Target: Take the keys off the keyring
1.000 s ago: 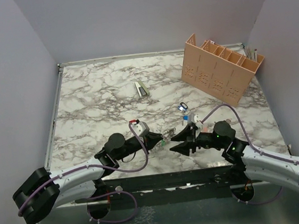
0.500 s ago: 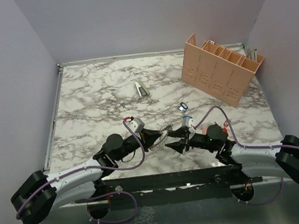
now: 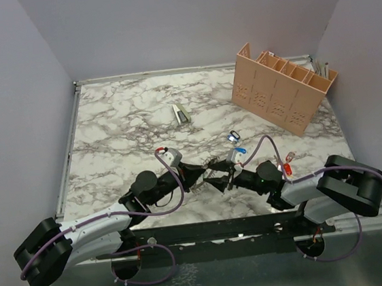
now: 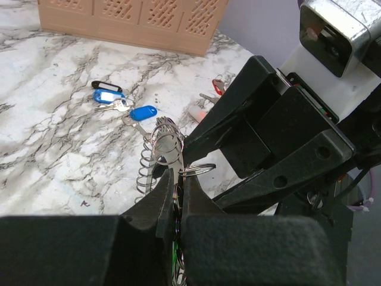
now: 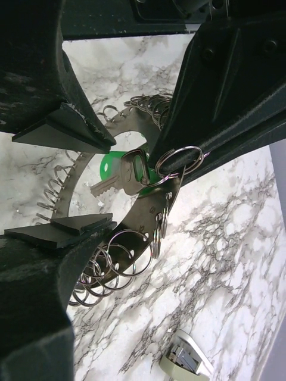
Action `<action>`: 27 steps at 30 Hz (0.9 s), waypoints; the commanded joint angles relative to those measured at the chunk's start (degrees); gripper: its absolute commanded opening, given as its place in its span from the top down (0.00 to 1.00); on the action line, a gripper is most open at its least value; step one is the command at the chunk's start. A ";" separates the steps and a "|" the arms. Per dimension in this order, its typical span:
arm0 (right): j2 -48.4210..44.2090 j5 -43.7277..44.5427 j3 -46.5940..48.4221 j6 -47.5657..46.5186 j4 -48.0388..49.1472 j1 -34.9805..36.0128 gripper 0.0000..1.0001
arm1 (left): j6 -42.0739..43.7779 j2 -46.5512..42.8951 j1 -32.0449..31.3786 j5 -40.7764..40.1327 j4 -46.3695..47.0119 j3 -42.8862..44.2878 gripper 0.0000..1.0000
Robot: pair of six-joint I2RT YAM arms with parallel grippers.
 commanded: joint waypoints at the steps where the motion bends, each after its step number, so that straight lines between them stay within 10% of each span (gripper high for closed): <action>1: 4.50 3.22 1.76 -0.75 9.80 0.56 0.47 | -1.82 -0.39 -0.18 -0.94 2.43 0.17 1.00; 18: 15.12 4.03 5.13 -1.57 20.97 0.56 0.53 | -2.54 0.78 -0.18 1.58 2.52 0.90 1.00; 27: 13.36 4.84 2.93 -0.52 20.44 0.56 0.87 | -0.77 -1.93 -0.18 -1.13 2.27 -0.50 1.00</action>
